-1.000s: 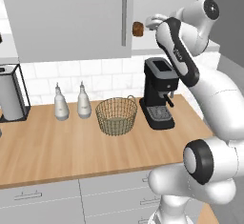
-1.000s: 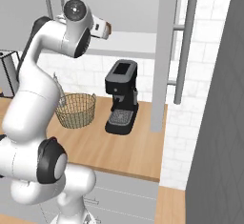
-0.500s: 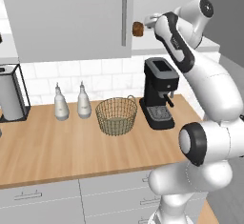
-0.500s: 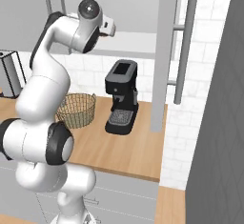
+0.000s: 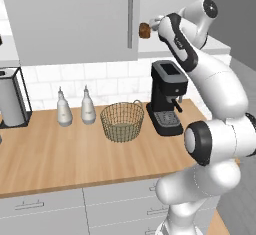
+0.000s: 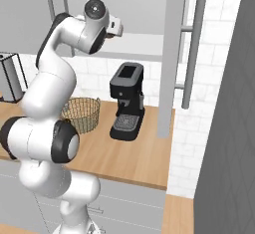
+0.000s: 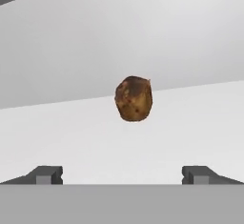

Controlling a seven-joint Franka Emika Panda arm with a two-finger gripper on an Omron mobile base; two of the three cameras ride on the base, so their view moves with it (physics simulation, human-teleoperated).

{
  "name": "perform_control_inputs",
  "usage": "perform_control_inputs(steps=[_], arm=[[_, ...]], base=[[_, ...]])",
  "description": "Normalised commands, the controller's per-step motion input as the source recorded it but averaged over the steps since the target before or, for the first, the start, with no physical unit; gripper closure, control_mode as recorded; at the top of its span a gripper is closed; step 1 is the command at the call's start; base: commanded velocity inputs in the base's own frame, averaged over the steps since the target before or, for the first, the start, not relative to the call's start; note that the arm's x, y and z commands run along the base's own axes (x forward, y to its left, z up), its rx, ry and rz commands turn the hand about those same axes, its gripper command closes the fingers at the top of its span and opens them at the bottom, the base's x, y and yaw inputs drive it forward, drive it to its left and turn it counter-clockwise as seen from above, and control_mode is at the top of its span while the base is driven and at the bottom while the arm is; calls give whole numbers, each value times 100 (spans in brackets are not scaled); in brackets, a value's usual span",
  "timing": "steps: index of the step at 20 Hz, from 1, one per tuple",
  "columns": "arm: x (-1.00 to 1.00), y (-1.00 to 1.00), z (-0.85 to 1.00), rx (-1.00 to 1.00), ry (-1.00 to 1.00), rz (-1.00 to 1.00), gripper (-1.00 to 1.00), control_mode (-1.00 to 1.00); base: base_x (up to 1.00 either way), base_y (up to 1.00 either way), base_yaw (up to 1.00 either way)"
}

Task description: Open the cabinet, pick up the bread from the cabinet and place it in the basket. Then move the basket to the dining counter.

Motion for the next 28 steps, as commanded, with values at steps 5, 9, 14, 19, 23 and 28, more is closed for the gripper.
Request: perform_control_inputs(steps=[5, 9, 14, 19, 23, 28], arm=[[49, 0, -3, 0, 0, 0, -100, -100], [53, 0, 0, 1, 3, 5, -100, -100], [44, 0, -3, 4, 6, 6, -100, -100], [41, 0, 0, 1, 4, 4, -100, -100], [44, 0, -3, 0, 1, 0, -100, -100], [25, 2, -5, 0, 0, 0, -100, -100]], base=[[0, 0, 0], [0, 0, 0], [0, 0, 0], [0, 0, 0], [0, 0, 0], [0, 0, 0]])
